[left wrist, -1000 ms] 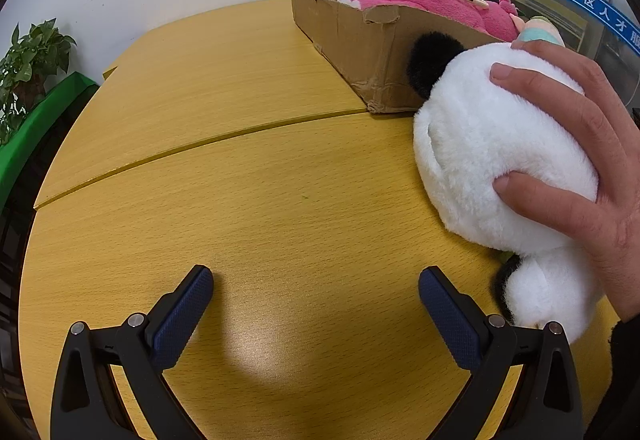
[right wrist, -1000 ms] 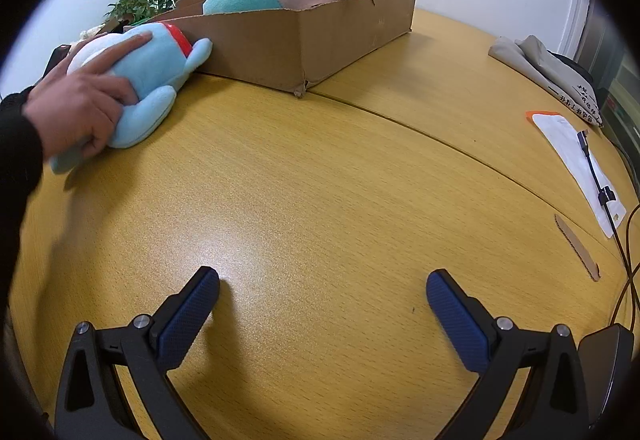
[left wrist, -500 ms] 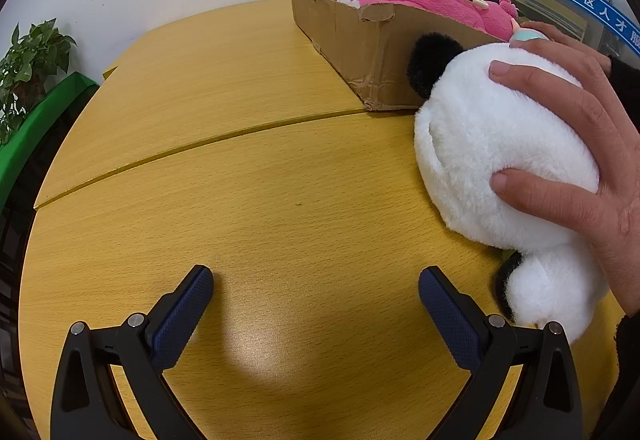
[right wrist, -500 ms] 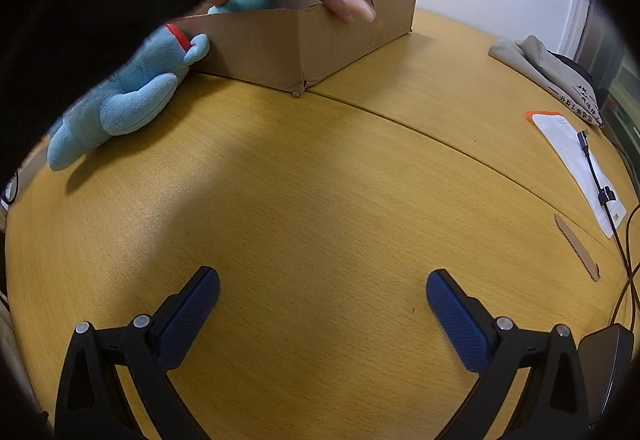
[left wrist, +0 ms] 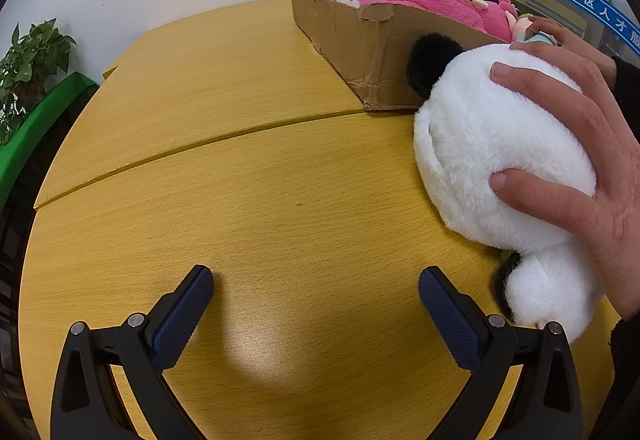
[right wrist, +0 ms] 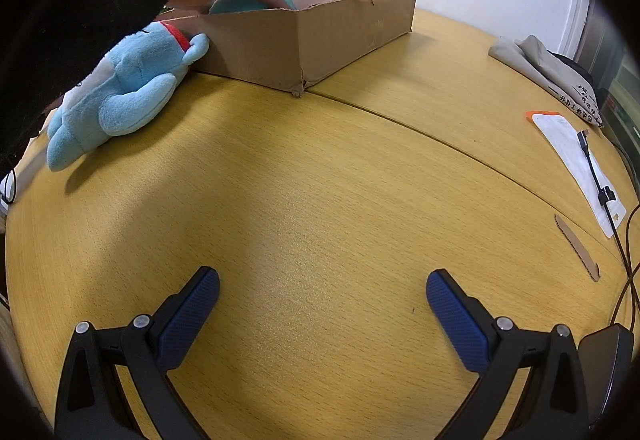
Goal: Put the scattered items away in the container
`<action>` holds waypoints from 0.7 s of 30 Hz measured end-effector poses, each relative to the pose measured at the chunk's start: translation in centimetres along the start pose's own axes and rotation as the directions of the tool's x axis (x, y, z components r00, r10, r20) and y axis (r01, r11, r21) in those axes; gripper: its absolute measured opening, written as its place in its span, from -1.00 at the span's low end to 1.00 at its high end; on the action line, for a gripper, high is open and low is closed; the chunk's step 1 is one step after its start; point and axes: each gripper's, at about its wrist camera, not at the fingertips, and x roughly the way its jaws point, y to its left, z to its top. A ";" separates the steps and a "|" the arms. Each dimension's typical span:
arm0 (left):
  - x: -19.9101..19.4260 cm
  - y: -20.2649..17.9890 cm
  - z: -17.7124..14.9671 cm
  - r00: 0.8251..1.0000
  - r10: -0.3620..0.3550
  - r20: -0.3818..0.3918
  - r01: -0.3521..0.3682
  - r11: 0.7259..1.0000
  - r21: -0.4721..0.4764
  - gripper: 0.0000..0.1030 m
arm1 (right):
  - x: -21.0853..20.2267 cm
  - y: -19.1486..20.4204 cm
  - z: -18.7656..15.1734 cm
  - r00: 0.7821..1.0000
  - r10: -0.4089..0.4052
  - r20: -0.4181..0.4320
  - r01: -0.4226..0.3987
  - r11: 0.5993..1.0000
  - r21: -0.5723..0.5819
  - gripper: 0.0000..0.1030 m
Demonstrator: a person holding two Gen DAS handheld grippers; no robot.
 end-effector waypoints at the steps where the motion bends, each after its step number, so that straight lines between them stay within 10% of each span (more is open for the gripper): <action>1: 0.0 0.0 0.0 1.000 0.000 0.000 0.000 1.000 0.000 1.00 | 0.0 0.0 0.0 1.000 0.000 0.000 0.000 1.000 0.000 1.00; 21: 0.0 0.1 0.1 1.000 0.000 0.000 0.000 1.000 0.000 1.00 | 0.1 0.0 0.0 1.000 0.001 0.000 -0.001 1.000 0.001 1.00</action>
